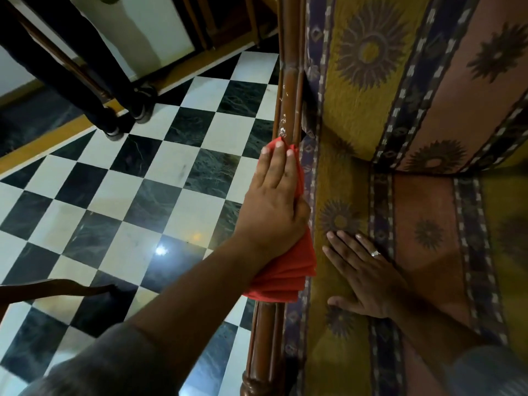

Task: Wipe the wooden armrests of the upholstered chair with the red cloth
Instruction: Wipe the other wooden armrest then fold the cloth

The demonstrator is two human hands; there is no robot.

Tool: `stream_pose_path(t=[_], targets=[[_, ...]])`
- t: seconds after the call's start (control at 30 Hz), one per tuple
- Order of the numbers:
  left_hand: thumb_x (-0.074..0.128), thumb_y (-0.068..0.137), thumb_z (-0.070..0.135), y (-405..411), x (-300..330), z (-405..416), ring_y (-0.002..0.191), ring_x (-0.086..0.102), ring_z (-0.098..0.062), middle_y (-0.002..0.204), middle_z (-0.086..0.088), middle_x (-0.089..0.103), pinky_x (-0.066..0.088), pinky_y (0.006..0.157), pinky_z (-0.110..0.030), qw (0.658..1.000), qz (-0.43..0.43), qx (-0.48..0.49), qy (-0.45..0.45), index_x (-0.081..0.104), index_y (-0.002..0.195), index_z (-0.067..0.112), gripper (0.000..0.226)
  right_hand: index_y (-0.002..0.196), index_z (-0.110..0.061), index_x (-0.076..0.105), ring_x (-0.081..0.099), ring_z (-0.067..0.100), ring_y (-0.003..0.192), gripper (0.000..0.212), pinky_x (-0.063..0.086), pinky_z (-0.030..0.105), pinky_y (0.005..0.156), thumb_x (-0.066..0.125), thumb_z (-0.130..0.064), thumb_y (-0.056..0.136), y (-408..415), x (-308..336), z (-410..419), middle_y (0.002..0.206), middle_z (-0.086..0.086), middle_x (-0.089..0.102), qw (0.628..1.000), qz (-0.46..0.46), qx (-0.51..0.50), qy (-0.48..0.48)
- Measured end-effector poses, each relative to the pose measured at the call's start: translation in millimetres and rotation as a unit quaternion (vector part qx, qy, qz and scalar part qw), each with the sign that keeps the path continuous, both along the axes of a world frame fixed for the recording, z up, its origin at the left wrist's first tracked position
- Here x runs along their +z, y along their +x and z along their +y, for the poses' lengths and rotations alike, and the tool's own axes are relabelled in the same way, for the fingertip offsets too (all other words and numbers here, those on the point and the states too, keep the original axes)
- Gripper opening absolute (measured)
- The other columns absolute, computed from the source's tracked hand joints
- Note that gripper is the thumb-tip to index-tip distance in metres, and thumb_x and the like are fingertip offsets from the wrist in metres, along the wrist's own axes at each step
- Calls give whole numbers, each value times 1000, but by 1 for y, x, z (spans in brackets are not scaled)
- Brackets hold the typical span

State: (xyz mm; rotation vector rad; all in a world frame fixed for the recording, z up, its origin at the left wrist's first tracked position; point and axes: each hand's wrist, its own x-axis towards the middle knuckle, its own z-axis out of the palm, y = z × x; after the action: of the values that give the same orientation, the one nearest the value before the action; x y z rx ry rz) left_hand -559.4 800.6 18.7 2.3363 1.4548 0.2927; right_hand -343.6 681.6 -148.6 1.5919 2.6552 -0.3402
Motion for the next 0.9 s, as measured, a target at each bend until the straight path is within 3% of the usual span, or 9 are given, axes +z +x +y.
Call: stream_pose_path(t=[0.1,0.2,0.37,0.53,0.67,0.9], targets=[[32,99,39,0,5,-3,153,-13,-25,168,-8,1,-1,125,-44,997,44,-58,11,11,158,11,68,158,-14,21,13,27,156,104,26,53,120,34,-86,84,0,0,-1,169,9,11,1000,-3,-2,-11],[15,90,46,0,9,7,154,-9,-27,167,-7,13,-3,125,-46,975,150,-158,42,23,156,12,75,159,-15,19,12,26,156,105,23,53,120,35,-87,83,-1,-3,-1,169,8,10,1000,6,-1,-26],[26,84,52,5,10,37,154,-1,-26,165,-10,20,0,126,-44,953,192,-220,84,31,153,9,81,159,-15,19,13,26,156,106,21,52,120,35,-87,83,-1,-3,-1,169,8,11,999,16,-2,-28],[34,84,55,25,8,61,154,-5,-25,168,-10,3,2,126,-45,983,137,-103,68,13,158,10,89,159,-15,20,14,26,155,105,21,51,120,34,-87,84,1,-2,-1,169,8,12,999,19,-1,-26],[43,88,49,32,4,57,154,-7,-25,167,-13,-1,-3,123,-39,993,103,-5,53,6,158,9,88,158,-14,22,16,26,155,105,26,51,118,35,-87,84,0,2,0,168,8,14,1000,22,-4,-21],[36,85,49,34,1,49,154,-6,-24,167,-13,3,1,126,-42,995,85,25,40,8,157,7,88,159,-11,18,12,27,155,110,16,48,121,27,-90,82,0,8,25,168,10,10,1000,5,-1,-20]])
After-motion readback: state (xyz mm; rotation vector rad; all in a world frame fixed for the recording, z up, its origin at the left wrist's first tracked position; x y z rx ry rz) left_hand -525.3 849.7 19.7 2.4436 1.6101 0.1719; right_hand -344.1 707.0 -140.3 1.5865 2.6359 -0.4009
